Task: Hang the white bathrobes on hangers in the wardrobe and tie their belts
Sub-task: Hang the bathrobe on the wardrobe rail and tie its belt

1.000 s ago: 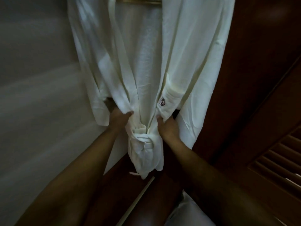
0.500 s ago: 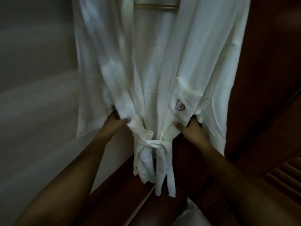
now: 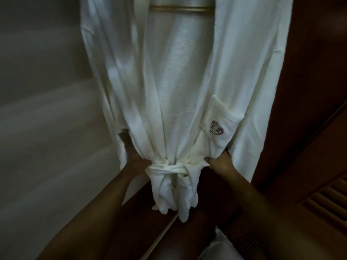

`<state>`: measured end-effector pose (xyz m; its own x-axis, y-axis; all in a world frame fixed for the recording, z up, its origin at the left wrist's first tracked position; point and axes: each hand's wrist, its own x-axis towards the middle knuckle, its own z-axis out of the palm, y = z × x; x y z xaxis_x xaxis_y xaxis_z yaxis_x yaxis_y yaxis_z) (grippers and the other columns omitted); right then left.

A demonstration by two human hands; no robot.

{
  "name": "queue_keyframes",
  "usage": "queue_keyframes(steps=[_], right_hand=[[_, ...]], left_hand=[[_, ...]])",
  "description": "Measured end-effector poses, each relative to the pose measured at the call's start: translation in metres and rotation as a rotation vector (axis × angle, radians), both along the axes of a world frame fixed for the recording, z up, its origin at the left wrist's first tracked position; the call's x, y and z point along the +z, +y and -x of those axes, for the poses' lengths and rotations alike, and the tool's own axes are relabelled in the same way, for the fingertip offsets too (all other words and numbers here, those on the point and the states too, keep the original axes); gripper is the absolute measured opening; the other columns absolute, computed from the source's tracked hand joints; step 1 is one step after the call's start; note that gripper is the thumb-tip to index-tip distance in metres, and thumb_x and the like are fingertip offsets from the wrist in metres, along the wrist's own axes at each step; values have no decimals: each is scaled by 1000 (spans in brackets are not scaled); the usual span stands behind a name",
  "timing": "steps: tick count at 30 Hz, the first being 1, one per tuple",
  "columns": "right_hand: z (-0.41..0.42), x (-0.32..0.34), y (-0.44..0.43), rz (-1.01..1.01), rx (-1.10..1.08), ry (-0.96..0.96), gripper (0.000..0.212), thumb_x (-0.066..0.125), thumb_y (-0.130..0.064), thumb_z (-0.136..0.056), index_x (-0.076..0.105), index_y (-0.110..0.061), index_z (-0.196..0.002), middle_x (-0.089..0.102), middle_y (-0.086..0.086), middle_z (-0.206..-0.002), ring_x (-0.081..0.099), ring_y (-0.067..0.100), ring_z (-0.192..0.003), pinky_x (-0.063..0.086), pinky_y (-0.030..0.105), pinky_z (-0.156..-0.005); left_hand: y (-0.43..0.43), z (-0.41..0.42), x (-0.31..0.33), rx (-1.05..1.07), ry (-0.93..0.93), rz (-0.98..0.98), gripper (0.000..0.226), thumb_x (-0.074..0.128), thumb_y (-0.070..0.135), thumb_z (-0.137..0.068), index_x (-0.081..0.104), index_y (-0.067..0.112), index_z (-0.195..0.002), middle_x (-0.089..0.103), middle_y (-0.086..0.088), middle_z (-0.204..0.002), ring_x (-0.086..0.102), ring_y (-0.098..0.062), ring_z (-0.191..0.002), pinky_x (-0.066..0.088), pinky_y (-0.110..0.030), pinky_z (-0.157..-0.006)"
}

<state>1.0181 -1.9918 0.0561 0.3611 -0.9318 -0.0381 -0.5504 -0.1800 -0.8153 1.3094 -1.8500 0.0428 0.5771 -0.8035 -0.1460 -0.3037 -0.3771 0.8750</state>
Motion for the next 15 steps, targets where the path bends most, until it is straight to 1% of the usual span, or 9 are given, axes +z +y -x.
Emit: queue_keyframes(steps=[2, 3, 5, 7, 9, 11, 12, 13, 15], right_hand=[[5, -1, 2, -8, -40, -10, 25, 74, -9, -91, 68, 1, -113, 68, 13, -104, 62, 21, -94, 52, 32, -86], [5, -2, 4, -24, -58, -25, 29, 77, -13, -90, 69, 1, -113, 70, 13, -104, 63, 19, -93, 52, 33, -85], [5, -1, 10, -59, -63, -64, 35, 81, -27, -87, 71, -5, -112, 73, 6, -101, 68, 18, -92, 53, 29, -81], [8, 7, 15, -84, -5, -42, 42, 80, -41, -85, 72, -12, -116, 74, -1, -103, 71, 17, -98, 52, 21, -77], [11, 24, 20, -61, 67, 7, 55, 78, -48, -85, 66, -17, -129, 72, -4, -115, 68, 13, -105, 49, 16, -80], [11, 50, 28, 20, 51, -38, 71, 78, -51, -83, 53, -21, -143, 65, -7, -130, 63, 11, -115, 49, 22, -90], [10, 69, 33, 79, 11, -95, 74, 79, -48, -83, 49, -23, -145, 62, -9, -132, 60, 10, -115, 49, 25, -92], [7, 90, 39, 144, -44, -150, 74, 80, -45, -83, 47, -23, -146, 61, -11, -129, 59, 8, -113, 48, 26, -91], [-1, 137, 52, 294, -141, -233, 76, 82, -42, -83, 43, -23, -145, 59, -10, -127, 57, 9, -111, 48, 27, -90]], left_hand=[[7, -1, 3, 11, -26, 30, 73, 85, -2, -75, 52, -3, -140, 55, -3, -124, 53, -21, -120, 40, -19, -84], [7, 0, 2, 13, -28, 42, 69, 85, -2, -77, 54, -2, -139, 56, -2, -123, 54, -20, -119, 40, -18, -84], [9, 5, 3, 35, -13, 12, 61, 86, 8, -80, 60, 3, -135, 64, -4, -128, 60, -20, -117, 43, -21, -85], [8, 10, 12, 76, 27, -11, 69, 91, 27, -75, 60, 11, -135, 68, -3, -126, 65, -19, -110, 49, -27, -86], [5, 14, 32, 136, -44, 36, 75, 92, 30, -72, 54, 9, -133, 65, -2, -118, 65, -21, -105, 51, -29, -83], [2, 24, 67, 245, -146, 176, 60, 91, 21, -73, 52, 7, -116, 60, -5, -102, 64, -26, -94, 46, -29, -69], [1, 29, 89, 298, -178, 265, 52, 89, 19, -74, 51, 9, -108, 59, -6, -95, 63, -27, -87, 44, -30, -64], [0, 33, 113, 332, -215, 355, 48, 88, 19, -74, 50, 12, -102, 60, -8, -92, 62, -26, -82, 44, -31, -63], [-4, 38, 161, 349, -291, 519, 40, 83, 23, -75, 51, 17, -97, 62, -10, -91, 60, -21, -77, 47, -28, -67]])
